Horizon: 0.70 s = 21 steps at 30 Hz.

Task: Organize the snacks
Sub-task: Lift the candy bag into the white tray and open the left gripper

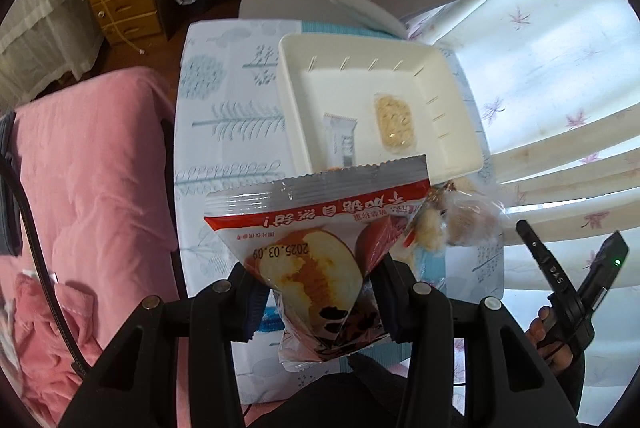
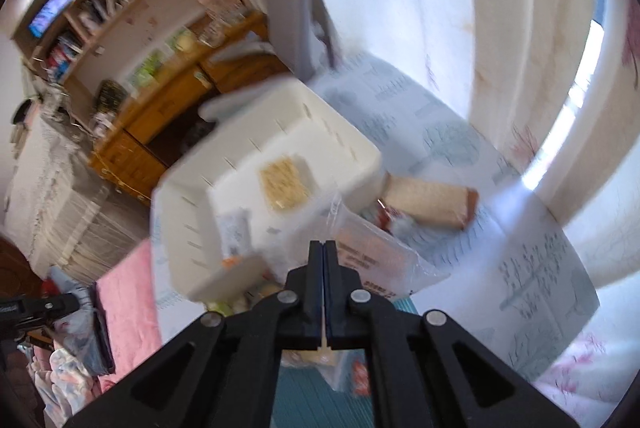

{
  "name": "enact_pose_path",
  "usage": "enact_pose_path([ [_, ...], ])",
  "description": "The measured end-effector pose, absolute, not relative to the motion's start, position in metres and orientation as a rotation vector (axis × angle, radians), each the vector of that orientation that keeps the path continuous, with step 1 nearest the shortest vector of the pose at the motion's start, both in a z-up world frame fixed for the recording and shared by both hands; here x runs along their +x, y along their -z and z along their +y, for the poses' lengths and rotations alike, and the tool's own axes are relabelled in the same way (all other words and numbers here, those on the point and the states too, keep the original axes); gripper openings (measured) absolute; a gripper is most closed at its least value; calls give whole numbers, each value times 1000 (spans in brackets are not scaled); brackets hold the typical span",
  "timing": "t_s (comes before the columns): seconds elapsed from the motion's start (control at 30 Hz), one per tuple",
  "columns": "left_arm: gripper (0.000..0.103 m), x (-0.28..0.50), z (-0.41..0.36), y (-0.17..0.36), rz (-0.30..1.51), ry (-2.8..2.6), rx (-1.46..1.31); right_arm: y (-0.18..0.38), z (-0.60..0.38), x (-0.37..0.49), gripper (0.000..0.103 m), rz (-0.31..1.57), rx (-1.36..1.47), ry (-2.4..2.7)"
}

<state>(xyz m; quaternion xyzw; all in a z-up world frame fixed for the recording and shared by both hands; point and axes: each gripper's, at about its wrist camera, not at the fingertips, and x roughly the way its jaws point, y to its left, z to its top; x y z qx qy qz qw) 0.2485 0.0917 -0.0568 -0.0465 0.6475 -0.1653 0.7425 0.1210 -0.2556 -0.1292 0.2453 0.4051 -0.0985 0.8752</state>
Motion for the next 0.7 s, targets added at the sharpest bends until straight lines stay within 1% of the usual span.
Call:
enact_pose_path([
  [0.13,44,261,81,44,1383,378,-105,96,-244,131,0,759,409,146],
  [0.3,44,276,66,36,1351,394,-113,69,-231,152,0,704,344,48],
  [0.47,44,294,44,38,1332,403,-114,67,-222,175,0,713,329,-15],
  [0.7,44,316,17,50,1300,428,-140,80,-214,207,0,757,316,-91],
])
